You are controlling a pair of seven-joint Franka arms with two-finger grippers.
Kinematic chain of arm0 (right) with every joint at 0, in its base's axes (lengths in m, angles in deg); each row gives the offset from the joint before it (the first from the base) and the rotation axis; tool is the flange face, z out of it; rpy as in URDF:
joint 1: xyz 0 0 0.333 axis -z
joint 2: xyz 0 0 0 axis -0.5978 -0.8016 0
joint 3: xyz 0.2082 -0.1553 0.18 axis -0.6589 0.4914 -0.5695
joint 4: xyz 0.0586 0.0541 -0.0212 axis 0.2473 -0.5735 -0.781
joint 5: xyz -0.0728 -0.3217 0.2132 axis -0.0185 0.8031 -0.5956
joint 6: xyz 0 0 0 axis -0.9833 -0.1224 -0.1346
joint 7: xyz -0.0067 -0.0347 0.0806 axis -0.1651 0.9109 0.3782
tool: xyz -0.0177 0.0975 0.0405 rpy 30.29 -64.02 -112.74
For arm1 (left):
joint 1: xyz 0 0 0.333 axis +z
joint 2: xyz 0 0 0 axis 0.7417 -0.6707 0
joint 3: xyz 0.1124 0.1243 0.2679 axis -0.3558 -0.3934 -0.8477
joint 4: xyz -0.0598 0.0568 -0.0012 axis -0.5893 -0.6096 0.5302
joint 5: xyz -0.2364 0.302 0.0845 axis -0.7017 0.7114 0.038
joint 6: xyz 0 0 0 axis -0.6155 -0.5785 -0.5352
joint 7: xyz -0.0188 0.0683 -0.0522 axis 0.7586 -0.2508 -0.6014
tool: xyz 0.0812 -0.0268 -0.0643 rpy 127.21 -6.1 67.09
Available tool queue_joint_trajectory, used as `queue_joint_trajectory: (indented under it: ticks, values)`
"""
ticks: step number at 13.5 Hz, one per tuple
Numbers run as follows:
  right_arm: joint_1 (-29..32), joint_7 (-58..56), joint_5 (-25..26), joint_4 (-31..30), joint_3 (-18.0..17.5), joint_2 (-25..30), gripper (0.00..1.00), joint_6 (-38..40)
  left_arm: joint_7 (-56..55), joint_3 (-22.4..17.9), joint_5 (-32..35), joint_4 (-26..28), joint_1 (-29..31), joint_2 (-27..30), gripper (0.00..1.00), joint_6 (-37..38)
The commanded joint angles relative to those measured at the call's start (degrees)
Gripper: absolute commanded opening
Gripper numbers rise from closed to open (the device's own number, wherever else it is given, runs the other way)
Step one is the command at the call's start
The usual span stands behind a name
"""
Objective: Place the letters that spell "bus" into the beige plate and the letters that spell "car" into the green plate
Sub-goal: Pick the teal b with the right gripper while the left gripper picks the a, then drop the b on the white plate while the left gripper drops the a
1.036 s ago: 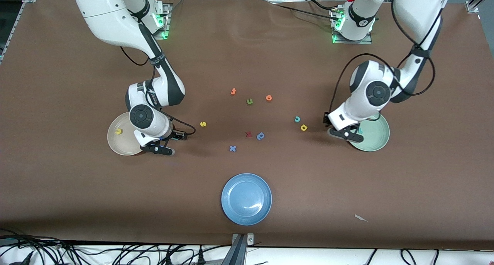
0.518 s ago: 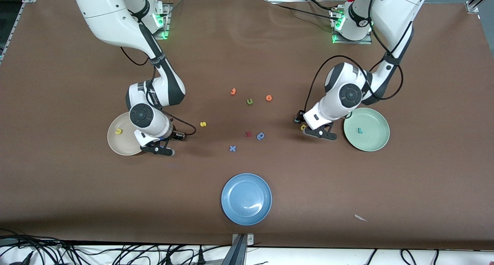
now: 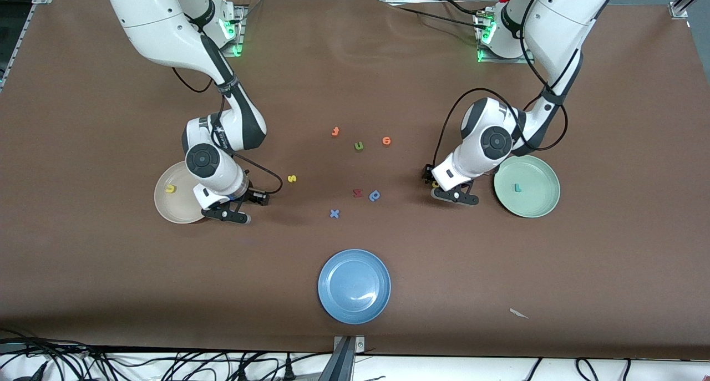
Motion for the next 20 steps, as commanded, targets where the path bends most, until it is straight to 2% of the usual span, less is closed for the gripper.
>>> queue_joint_trajectory:
  ticks: [1,2,4,6,7,10,11,13,15,17,18,20]
  values:
    - [-0.09,-0.36,-0.30,-1.37,-0.12,0.00,0.35,-1.21,0.48,-0.92,0.56,-1.29,-0.99,-1.34,0.70,-1.31]
    - [-0.09,-0.36,-0.30,-1.37,-0.03,0.09,0.27,-1.04,0.40,-0.92,0.65,-1.20,-0.99,-1.34,0.70,-1.32]
    - [-0.09,-0.54,-0.30,-1.28,-0.03,0.17,0.20,-0.95,-0.13,-0.92,0.66,-1.20,-1.43,-1.43,0.70,-1.32]
    - [-0.08,-0.89,-0.21,-0.06,-0.03,0.79,0.20,0.62,-0.22,-0.92,0.66,-1.11,-1.87,-1.34,0.70,-1.23]
    - [0.00,-0.98,-0.03,1.78,0.23,1.57,0.20,4.55,-0.13,-0.92,0.74,-0.94,-2.05,-1.34,0.70,-1.23]
    - [0.26,-1.50,0.67,7.93,1.54,3.16,0.20,16.33,-0.05,-0.92,1.01,-0.49,-2.40,-1.43,0.49,-1.23]
    - [0.27,-3.25,0.67,9.25,2.68,3.69,0.20,19.85,-0.04,-0.92,1.18,-0.49,-2.40,-1.52,0.46,-1.23]
    - [0.27,-9.30,0.67,9.71,6.10,4.39,0.20,23.39,0.04,-1.01,1.18,-0.41,-2.40,-1.78,0.46,-1.23]
    - [0.53,-17.90,0.32,9.01,10.14,4.48,0.20,25.33,0.13,-1.27,1.27,-0.14,-2.40,-1.78,0.47,-1.14]
    - [0.62,-23.20,-0.21,6.30,12.96,4.48,0.20,24.99,0.22,-1.71,5.03,0.03,-2.40,-1.87,0.45,-1.14]
    - [1.05,-24.17,-0.29,4.71,13.15,4.31,0.20,23.76,0.13,-2.23,7.05,0.12,-2.40,-1.87,0.27,-1.14]
    - [2.46,-26.98,-0.29,1.72,13.15,4.04,0.21,19.29,-0.04,-2.24,7.42,0.12,-2.40,-1.78,0.02,-0.88]
